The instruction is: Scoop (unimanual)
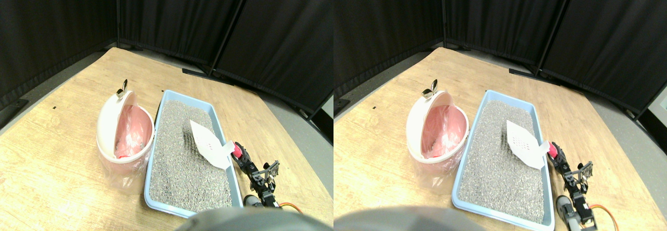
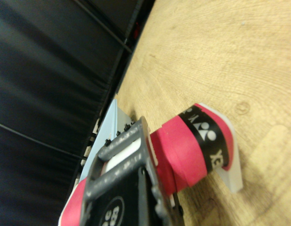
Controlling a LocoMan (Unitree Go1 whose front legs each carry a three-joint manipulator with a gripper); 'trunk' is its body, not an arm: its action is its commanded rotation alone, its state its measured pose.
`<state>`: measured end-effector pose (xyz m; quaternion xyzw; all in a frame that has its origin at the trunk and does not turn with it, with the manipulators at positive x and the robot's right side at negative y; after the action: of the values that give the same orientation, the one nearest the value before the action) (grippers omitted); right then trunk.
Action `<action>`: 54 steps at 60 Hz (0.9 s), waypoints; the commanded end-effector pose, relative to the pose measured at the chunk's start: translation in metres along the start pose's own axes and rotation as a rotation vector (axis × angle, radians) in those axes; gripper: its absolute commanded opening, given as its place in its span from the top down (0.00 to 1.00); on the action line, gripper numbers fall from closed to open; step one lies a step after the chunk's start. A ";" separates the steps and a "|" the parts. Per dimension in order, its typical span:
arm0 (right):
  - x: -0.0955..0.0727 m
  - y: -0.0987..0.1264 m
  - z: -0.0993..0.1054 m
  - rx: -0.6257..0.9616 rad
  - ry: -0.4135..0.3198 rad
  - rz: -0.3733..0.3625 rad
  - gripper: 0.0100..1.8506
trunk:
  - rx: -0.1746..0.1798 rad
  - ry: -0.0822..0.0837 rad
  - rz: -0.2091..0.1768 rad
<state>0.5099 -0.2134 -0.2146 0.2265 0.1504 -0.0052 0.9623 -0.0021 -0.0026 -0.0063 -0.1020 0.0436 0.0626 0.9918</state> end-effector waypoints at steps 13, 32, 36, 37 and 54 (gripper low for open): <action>-0.008 0.008 0.019 -0.039 0.069 -0.116 0.31 | -0.009 0.007 0.005; -0.023 0.016 0.037 -0.064 0.112 -0.074 0.18 | 0.001 0.006 -0.006; -0.028 0.018 0.040 -0.065 0.101 -0.068 0.20 | 0.005 0.006 -0.012; -0.029 0.018 0.041 -0.048 0.097 -0.057 0.22 | 0.006 0.006 -0.014; -0.060 0.015 0.056 -0.079 -0.020 0.042 0.56 | 0.036 0.004 -0.046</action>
<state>0.4731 -0.2288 -0.1551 0.2044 0.1625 0.0143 0.9652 -0.0001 -0.0042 -0.0074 -0.0822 0.0498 0.0448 0.9944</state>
